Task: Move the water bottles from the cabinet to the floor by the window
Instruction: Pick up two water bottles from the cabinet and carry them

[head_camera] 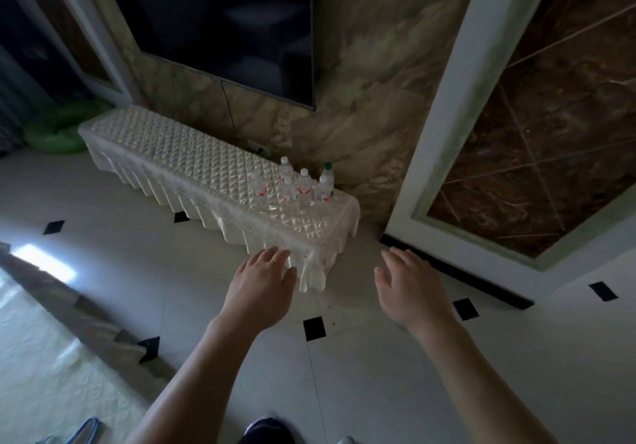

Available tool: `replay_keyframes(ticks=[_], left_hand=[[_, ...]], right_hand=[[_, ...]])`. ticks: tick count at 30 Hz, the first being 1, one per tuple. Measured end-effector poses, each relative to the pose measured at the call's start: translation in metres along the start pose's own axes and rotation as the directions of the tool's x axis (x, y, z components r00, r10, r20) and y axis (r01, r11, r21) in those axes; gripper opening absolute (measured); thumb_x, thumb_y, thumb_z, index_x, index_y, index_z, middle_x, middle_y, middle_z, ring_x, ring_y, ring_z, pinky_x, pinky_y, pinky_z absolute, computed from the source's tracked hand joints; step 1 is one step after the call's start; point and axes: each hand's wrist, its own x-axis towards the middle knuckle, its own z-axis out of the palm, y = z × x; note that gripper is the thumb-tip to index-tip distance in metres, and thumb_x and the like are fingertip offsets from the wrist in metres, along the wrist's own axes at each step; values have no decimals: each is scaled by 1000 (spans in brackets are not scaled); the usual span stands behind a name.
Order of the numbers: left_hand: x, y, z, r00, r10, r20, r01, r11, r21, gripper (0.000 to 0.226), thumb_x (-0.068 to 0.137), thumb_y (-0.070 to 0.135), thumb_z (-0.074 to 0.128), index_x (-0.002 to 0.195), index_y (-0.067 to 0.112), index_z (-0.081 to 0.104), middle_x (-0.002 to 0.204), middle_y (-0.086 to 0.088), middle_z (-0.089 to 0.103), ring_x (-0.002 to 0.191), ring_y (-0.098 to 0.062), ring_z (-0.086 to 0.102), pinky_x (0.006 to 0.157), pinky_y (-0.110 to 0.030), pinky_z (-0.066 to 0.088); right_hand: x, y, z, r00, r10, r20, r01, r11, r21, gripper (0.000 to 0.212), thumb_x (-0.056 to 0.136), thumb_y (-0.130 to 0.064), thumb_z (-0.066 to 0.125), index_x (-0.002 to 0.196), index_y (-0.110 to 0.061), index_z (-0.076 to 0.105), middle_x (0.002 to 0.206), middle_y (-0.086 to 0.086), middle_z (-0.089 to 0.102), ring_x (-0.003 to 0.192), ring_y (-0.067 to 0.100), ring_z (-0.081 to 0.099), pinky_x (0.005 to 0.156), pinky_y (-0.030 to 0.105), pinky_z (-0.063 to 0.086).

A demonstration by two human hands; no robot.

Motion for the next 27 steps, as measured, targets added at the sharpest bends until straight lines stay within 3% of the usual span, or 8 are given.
replay_keyframes(ticks=[8,16,27], left_hand=[[67,-38,-2,1000,-15,-7,15,999,-39,48,99,40,38,142,18,42,149,-2,43,139,-21,36,113,-39,31],[151,-90,-18,999,40,27,-39,999,-31,49,99,41,34,144,19,38,151,-3,40,142,-21,31,117,-40,27],[245,-119,-19,994,90,65,-89,996,-20,44,98,36,31,136,19,46,142,-3,50,135,-22,41,111,-43,34]], right_hand=[[73,-26,6,1000,8,0,-7,1000,-8,50,101,-38,33,144,-14,42,147,3,46,137,20,38,115,36,29],[149,-73,4,997,71,8,-71,997,-3,53,102,-41,30,148,-16,36,154,2,37,143,18,31,118,40,26],[233,-93,-1,997,82,15,-83,996,42,44,102,-34,34,138,-13,47,142,3,50,132,20,43,111,37,33]])
